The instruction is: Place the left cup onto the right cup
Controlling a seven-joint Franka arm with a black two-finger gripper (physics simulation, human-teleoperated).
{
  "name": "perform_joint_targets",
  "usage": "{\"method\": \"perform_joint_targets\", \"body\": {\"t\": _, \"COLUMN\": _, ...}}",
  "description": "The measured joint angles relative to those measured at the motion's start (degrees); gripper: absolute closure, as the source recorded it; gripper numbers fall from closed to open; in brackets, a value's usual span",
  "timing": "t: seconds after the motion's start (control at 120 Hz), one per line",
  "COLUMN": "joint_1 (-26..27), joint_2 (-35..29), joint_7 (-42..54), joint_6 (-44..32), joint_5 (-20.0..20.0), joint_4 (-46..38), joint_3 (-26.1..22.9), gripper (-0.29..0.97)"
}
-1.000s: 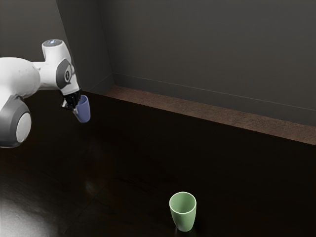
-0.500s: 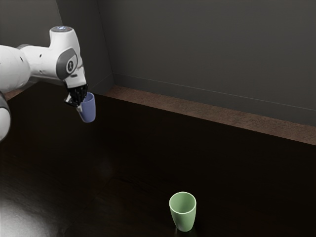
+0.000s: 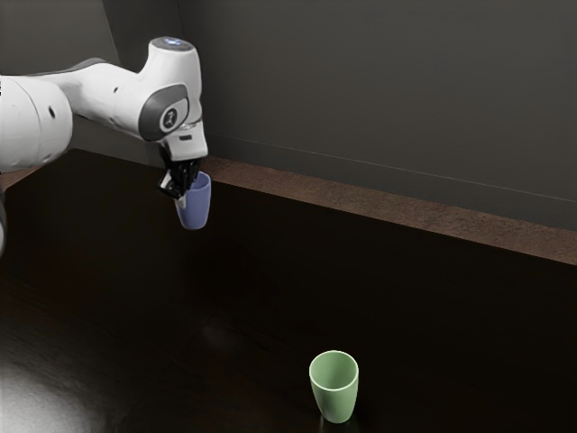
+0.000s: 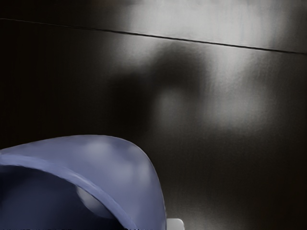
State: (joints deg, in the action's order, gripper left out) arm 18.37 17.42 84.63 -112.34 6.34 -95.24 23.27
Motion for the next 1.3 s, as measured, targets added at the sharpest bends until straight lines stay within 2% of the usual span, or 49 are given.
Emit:
{"method": "perform_joint_targets", "body": {"t": 0.133, "joint_1": 0.38, "joint_2": -0.18, "joint_7": -3.64, "joint_6": 0.38, "joint_5": 0.76, "joint_4": 0.28, "joint_3": -2.65, "gripper": 0.78}}
{"method": "perform_joint_targets", "body": {"t": 0.267, "joint_1": 1.77, "joint_2": -1.42, "joint_7": -7.31, "joint_6": 0.49, "joint_5": 3.12, "joint_4": 0.14, "joint_3": -4.91, "gripper": 0.78}}
{"method": "perform_joint_targets", "body": {"t": 0.733, "joint_1": 10.68, "joint_2": -1.66, "joint_7": -18.62, "joint_6": 0.12, "joint_5": 4.91, "joint_4": -1.11, "joint_3": -5.52, "gripper": 0.78}}
{"method": "perform_joint_targets", "body": {"t": 1.3, "joint_1": 18.93, "joint_2": 0.19, "joint_7": -26.57, "joint_6": -5.46, "joint_5": 6.26, "joint_4": -1.09, "joint_3": -5.52, "gripper": 0.78}}
